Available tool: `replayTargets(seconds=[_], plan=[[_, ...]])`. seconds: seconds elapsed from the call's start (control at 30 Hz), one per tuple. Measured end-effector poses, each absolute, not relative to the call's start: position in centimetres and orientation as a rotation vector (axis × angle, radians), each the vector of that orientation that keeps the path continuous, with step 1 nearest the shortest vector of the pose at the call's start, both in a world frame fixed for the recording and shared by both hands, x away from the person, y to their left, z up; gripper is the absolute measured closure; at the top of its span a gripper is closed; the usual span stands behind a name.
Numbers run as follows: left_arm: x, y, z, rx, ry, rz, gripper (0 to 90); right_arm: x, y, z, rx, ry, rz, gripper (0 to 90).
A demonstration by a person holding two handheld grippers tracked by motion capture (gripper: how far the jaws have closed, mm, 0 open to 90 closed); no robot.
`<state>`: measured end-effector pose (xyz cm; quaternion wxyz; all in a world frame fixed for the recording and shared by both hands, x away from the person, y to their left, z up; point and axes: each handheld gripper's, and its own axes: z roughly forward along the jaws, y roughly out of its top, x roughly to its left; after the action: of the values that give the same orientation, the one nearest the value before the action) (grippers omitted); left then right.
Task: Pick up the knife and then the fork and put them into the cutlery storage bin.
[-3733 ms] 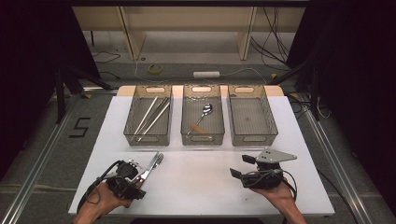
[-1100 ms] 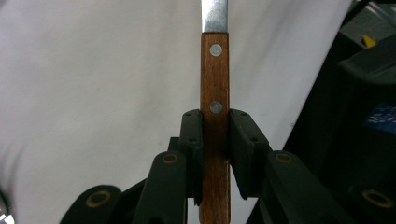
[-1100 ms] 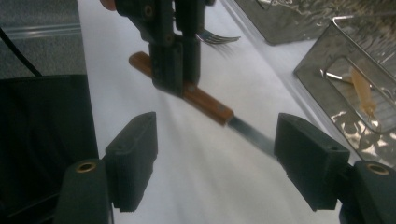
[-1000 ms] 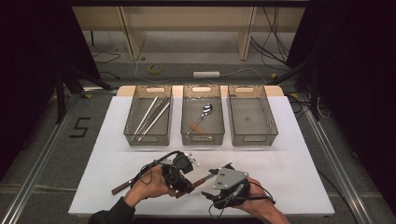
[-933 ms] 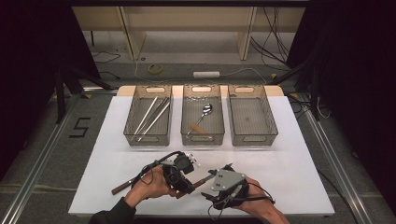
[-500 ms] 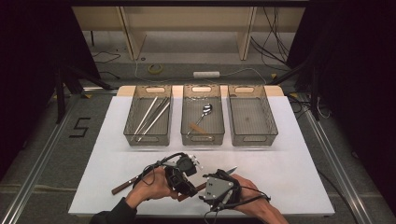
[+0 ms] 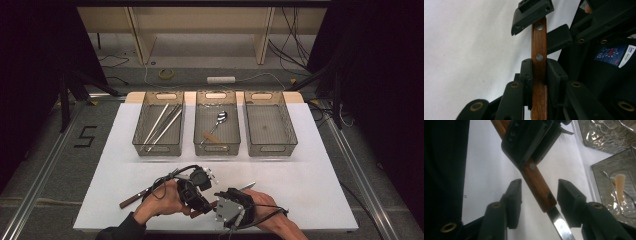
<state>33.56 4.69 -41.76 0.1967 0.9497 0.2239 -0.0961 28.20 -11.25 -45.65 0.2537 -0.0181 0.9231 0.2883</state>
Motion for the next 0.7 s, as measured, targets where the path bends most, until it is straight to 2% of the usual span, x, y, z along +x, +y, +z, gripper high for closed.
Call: replayTargets(seconds=[0.23, 0.7], plan=[[33.40, 4.52, -41.66, 2.662, 0.608, -0.279, 75.4, 28.01, -11.31, -45.62, -0.147, 2.479, 0.718, 68.8], [33.49, 4.98, -41.08, 2.619, 0.588, -0.263, 73.6, 27.78, -11.20, -45.85, -0.307, 2.461, 0.625, 78.4]])
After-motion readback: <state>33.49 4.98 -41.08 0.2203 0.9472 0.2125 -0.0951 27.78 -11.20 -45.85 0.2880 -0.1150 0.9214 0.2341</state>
